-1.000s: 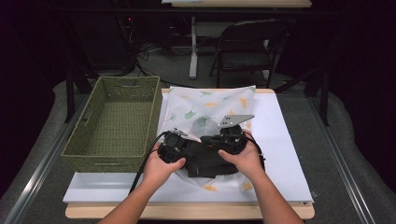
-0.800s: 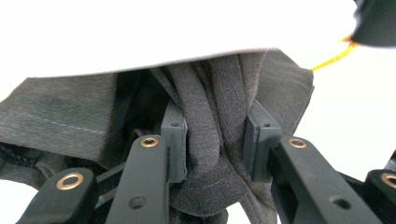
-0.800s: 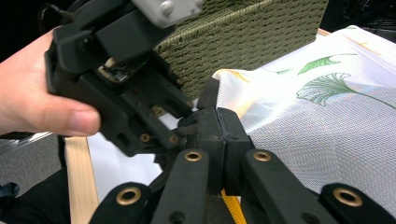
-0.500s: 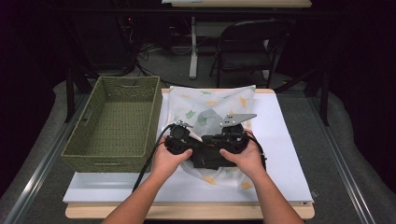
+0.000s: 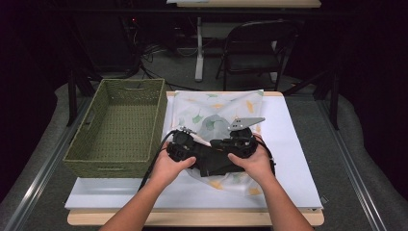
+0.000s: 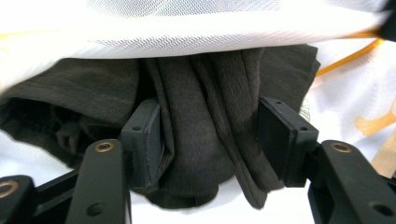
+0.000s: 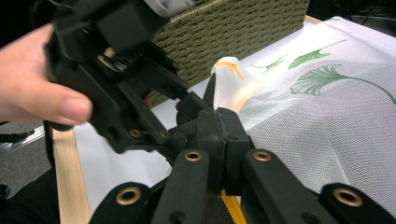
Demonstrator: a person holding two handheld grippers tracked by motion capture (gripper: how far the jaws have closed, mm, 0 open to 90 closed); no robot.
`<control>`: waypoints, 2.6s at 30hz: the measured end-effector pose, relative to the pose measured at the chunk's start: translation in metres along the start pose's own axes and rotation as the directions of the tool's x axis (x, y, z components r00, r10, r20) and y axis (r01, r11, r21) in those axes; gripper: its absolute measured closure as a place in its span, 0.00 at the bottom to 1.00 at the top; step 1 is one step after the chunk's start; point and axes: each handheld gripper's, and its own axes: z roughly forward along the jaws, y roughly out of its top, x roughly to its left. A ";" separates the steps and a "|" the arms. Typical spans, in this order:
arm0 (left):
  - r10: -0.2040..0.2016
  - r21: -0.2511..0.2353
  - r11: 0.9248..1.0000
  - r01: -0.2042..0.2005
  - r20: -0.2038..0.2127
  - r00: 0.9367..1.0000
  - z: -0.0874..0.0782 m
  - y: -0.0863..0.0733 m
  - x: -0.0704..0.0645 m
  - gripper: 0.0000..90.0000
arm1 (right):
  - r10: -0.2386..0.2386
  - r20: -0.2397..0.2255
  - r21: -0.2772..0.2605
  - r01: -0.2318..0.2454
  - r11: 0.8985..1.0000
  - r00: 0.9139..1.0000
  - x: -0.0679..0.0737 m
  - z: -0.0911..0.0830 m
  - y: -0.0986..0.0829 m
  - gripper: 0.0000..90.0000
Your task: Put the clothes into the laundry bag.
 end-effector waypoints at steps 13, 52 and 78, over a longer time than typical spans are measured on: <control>0.023 0.024 0.999 -0.023 0.005 1.000 -0.005 -0.016 -0.003 0.44 | -0.002 0.007 -0.001 0.002 1.000 1.000 0.000 0.000 0.000 1.00; -0.001 -0.056 0.998 0.001 0.008 1.000 0.017 0.010 -0.007 0.78 | 0.007 -0.065 -0.015 -0.008 1.000 0.998 0.008 -0.002 0.001 1.00; -0.035 -0.004 0.999 0.035 -0.053 0.998 0.004 -0.033 0.018 0.55 | 0.014 -0.004 0.006 -0.014 1.000 1.000 -0.001 -0.003 -0.004 1.00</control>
